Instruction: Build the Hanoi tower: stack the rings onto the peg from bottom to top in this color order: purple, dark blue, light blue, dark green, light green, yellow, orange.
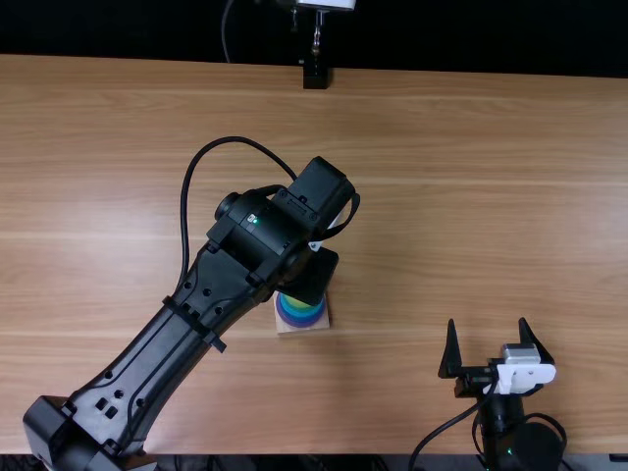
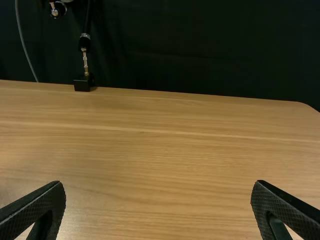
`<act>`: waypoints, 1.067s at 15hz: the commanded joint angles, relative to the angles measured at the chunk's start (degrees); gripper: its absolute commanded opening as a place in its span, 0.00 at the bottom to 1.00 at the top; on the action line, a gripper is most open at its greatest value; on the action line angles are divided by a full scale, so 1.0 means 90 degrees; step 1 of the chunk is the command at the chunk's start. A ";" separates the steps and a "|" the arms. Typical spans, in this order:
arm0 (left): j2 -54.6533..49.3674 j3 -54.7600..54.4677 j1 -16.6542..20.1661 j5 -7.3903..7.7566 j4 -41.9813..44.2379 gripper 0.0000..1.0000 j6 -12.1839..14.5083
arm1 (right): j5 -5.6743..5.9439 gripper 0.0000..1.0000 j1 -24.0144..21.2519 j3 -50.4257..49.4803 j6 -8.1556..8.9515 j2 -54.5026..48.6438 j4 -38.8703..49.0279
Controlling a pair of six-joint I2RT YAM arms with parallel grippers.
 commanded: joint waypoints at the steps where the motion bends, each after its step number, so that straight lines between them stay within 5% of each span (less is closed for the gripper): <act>1: 0.0153 -0.0115 -0.0085 0.0022 -0.0003 0.00 -0.0056 | -0.0073 1.00 -0.0091 -0.0052 0.0009 -0.0076 0.0015; 9: 0.0270 -0.0281 -0.0075 0.0034 0.0067 0.00 -0.0056 | -0.0073 1.00 -0.0082 -0.0052 0.0009 -0.0076 0.0015; 10: 0.0280 -0.0281 -0.0075 0.0092 0.0055 0.08 -0.0056 | -0.0073 1.00 -0.0082 -0.0052 0.0009 -0.0076 0.0015; 11: 0.0280 -0.0281 -0.0075 0.0104 0.0067 0.47 -0.0045 | -0.0073 1.00 -0.0082 -0.0052 0.0009 -0.0076 0.0015; 12: 0.0280 -0.0290 -0.0056 0.0116 0.0008 0.96 -0.0068 | -0.0061 1.00 -0.0082 -0.0052 0.0009 -0.0076 0.0015; 16: 0.0202 -0.0525 0.0061 0.0127 0.0067 1.00 -0.0068 | -0.0073 1.00 -0.0082 -0.0052 0.0009 -0.0076 0.0015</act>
